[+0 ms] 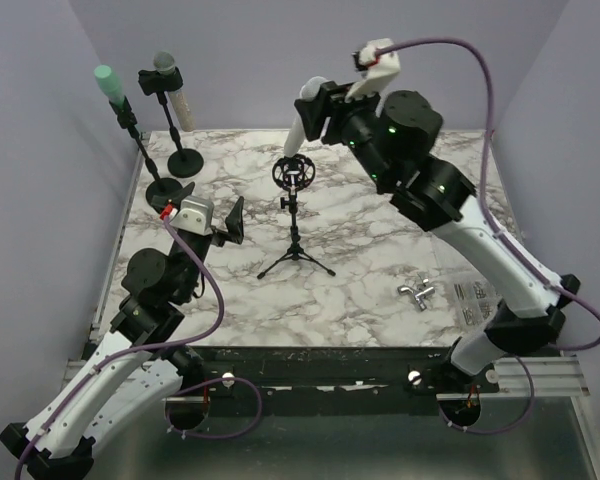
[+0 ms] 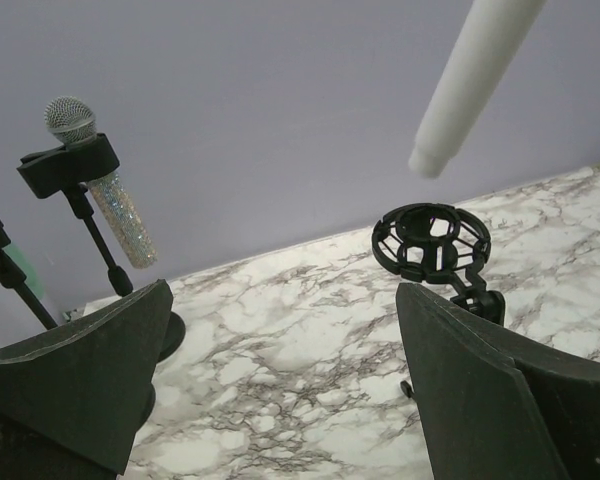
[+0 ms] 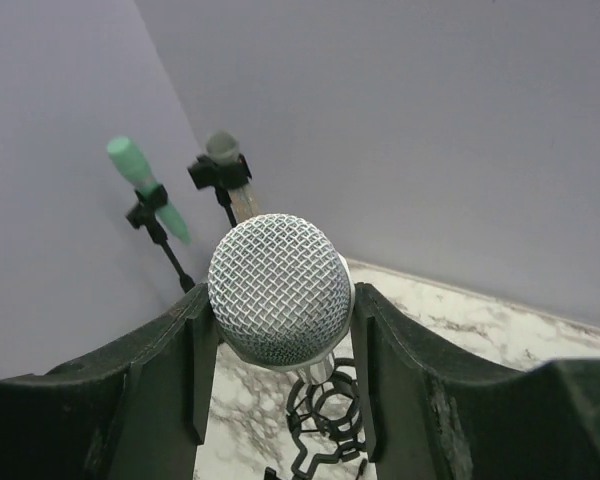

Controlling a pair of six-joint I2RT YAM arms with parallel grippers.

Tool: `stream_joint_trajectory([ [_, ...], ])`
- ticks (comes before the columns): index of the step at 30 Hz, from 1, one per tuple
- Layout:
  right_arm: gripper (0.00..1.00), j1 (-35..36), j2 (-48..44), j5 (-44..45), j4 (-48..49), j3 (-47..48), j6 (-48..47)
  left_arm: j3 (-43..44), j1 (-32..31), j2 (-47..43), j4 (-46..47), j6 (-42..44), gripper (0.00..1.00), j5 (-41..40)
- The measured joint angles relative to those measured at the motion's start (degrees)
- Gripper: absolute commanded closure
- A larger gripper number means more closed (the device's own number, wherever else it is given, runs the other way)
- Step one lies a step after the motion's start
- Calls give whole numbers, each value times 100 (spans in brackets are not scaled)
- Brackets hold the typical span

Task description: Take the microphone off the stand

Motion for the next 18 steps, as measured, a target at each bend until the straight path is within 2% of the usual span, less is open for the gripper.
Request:
stream_joint_trajectory([
  [6, 92, 2, -1843, -20, 1816, -1836, -188, -4, 0, 52, 22, -2, 2, -20],
  [9, 98, 2, -2531, 431, 2776, -2767, -595, -4, 0, 57, 22, -2, 1, -24],
  [13, 99, 0, -2942, 1545, 4011, -3847, -1585, -4, 0, 59, 22, -9, 2, -31],
  [16, 99, -74, -2918, 2271, 4944, -4607, -2542, -4, 0, 81, 22, -31, 1, -28],
  [18, 99, -264, -2706, 2546, 5237, -4937, -2962, -4, 0, 105, 22, -46, 1, -28],
])
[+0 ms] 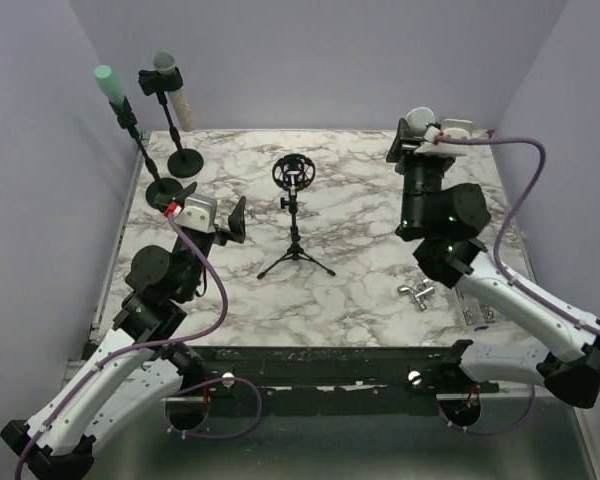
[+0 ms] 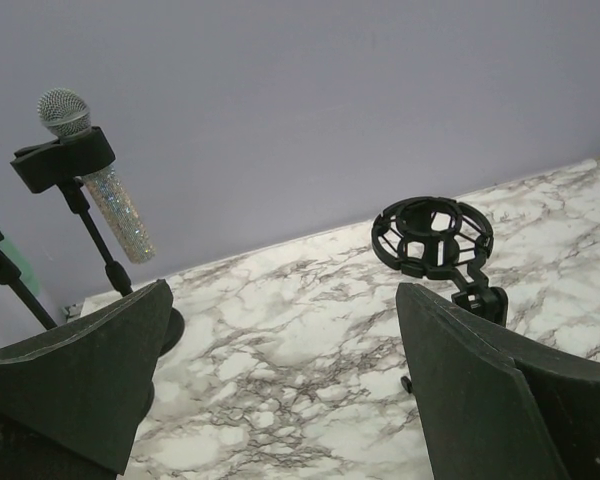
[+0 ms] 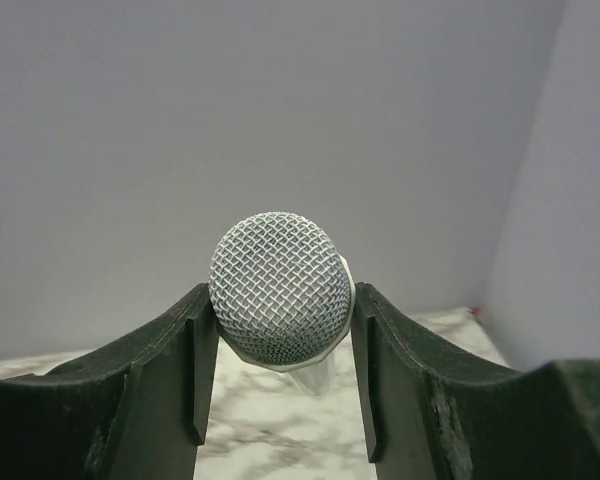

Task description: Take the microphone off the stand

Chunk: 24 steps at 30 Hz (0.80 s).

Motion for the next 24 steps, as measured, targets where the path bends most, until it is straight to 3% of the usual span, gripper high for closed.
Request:
stream_joint_trajectory([
  [3, 99, -645, 487, 221, -138, -81, -118, -2, 0, 52, -2, -20, 1, 0],
  [7, 99, -1725, 1239, 114, -1488, 544, 590, 0, 0, 103, -4, -28, 1, 2],
  [11, 99, -2540, 2562, -319, -3318, 2291, 1401, 0, 0, 127, -4, -48, 2, 2],
  [17, 99, -3222, 4981, -1086, -5982, 5268, 2138, 0, 0, 190, -7, -87, 2, 11],
  [21, 99, -3512, 6194, -1711, -7377, 6465, 2463, 0, 0, 269, -9, -107, 1, 20],
  [24, 99, -3659, 6717, -2039, -7987, 6828, 2590, 0, 0, 332, -9, -111, 1, 35],
])
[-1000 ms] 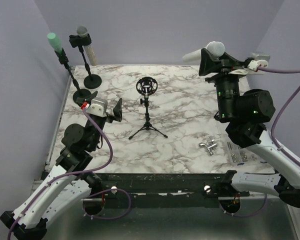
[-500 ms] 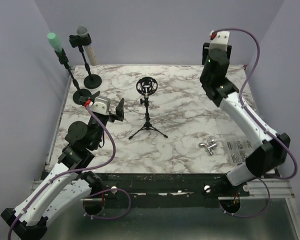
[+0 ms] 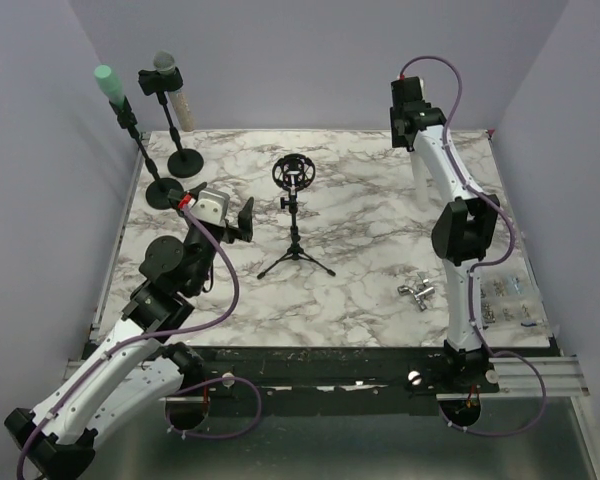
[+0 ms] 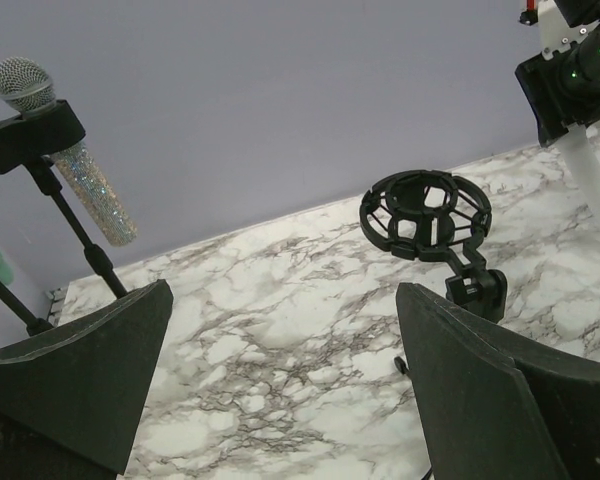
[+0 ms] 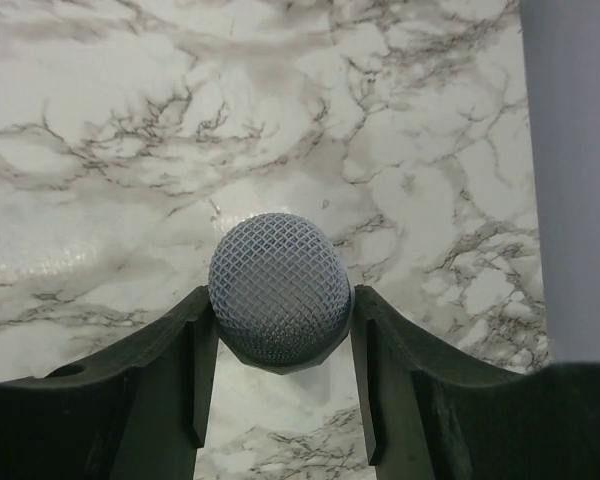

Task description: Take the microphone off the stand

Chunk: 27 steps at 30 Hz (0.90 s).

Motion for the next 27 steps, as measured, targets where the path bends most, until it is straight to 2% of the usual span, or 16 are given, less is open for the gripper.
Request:
stream_joint_trajectory([
  [9, 99, -166, 682, -378, -212, 295, 35, 0, 0, 223, -9, -7, 1, 26],
  [21, 99, -258, 1633, -664, 1027, 605, -33, 0, 0, 520, -9, -7, 1, 26],
  [27, 93, -295, 1961, -841, 1578, 629, -57, 0, 0, 660, -9, -4, 1, 26],
])
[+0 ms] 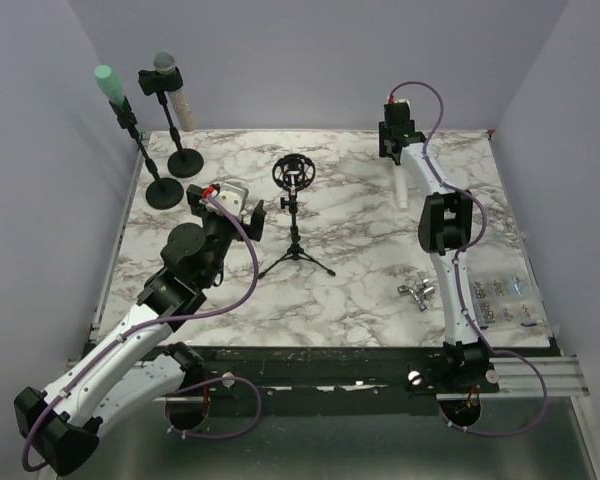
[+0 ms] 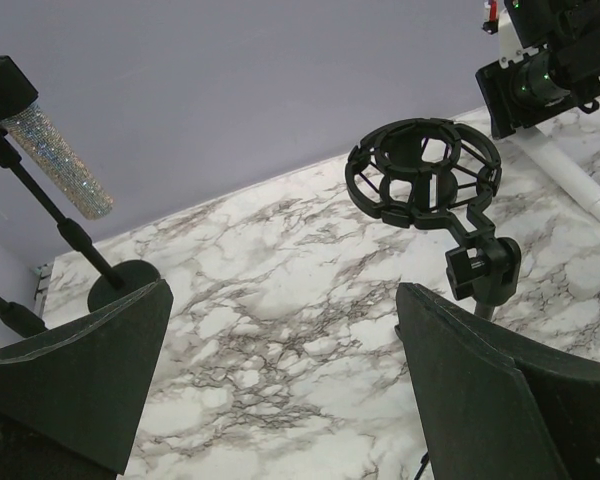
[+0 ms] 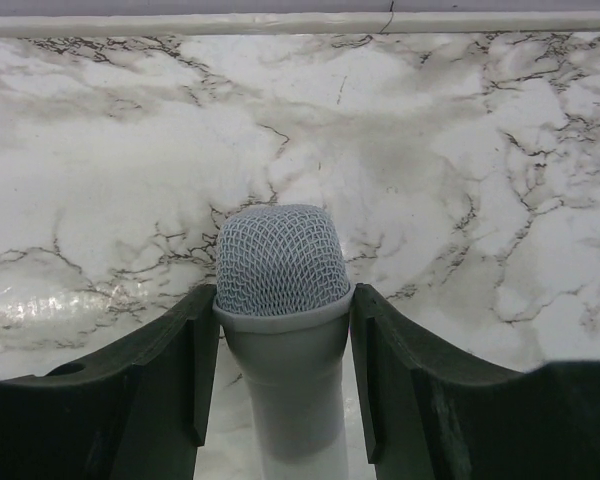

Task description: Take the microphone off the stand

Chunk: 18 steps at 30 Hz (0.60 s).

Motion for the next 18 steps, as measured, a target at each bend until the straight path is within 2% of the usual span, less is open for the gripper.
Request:
stream_joint_trajectory([
  [4, 86, 0, 212, -4, 264, 7, -61, 0, 0, 20, 0, 0, 2, -2],
  [8, 72, -7, 341, -15, 479, 9, -125, 0, 0, -2, 2, 2, 2, -4],
  [18, 21, -20, 391, -114, 680, 4, -120, -2, 0, -170, 46, 2, 3, -7],
])
